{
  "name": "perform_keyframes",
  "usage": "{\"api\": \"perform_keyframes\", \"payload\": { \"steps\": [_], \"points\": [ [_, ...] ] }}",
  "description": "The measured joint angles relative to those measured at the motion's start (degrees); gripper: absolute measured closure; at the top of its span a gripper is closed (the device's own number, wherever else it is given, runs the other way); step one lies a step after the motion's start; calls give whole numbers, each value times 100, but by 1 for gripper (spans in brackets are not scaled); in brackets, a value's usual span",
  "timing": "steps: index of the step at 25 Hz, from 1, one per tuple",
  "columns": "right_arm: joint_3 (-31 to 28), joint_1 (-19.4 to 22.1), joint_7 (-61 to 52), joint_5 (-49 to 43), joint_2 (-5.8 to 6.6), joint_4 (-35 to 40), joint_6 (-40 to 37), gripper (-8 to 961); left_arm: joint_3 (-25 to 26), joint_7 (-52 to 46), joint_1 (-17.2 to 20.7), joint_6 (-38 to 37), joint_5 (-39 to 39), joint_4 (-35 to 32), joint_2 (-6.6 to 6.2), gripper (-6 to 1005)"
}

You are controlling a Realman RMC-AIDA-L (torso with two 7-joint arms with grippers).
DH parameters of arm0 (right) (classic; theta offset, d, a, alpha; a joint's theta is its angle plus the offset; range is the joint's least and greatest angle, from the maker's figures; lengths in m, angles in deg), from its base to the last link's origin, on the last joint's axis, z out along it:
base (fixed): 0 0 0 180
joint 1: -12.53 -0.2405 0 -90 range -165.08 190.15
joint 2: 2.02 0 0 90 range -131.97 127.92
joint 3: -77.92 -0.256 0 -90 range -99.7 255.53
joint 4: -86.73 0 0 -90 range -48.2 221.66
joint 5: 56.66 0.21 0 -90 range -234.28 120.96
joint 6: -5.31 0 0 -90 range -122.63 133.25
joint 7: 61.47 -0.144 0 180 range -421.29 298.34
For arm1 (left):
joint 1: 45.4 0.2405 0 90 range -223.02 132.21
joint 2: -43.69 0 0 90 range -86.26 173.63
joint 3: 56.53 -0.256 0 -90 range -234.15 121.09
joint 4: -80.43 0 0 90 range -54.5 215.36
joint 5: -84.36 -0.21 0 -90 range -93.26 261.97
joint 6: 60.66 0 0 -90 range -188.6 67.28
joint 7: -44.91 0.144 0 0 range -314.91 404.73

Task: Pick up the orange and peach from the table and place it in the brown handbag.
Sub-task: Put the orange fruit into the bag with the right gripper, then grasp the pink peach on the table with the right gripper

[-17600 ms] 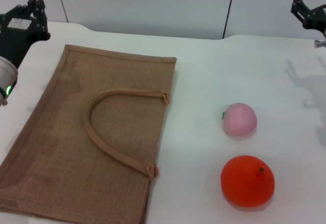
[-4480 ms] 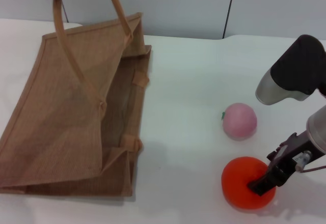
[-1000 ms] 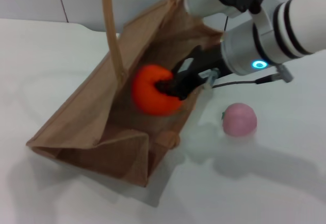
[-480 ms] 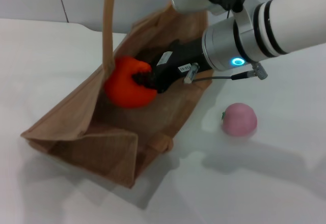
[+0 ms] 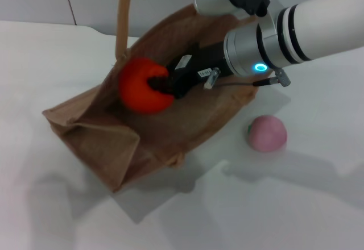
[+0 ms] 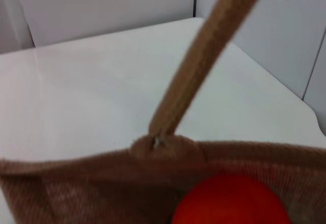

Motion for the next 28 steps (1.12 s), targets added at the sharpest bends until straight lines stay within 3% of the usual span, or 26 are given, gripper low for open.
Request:
{"api": "perform_keyframes", "payload": {
  "steps": [4, 15, 20, 23, 28],
  "points": [
    [-19, 0, 164, 134, 5, -37, -5, 699, -2, -5, 14, 0, 3, -47, 0, 893],
    [-28, 40, 144, 195, 9, 115, 370, 453, 56, -3, 123, -80, -63, -58, 0, 897],
    [-318, 156, 78, 223, 35, 479, 1037, 261, 65, 1, 337, -260, -152, -173, 0, 898],
    [-698, 386, -159, -156, 63, 827, 1504, 215, 71, 5, 485, -311, -216, -193, -2, 898],
    [-1614, 1147, -738, -1476, 48, 1958, 2140, 203, 169, 13, 693, -364, -222, -200, -3, 899]
  ]
}}
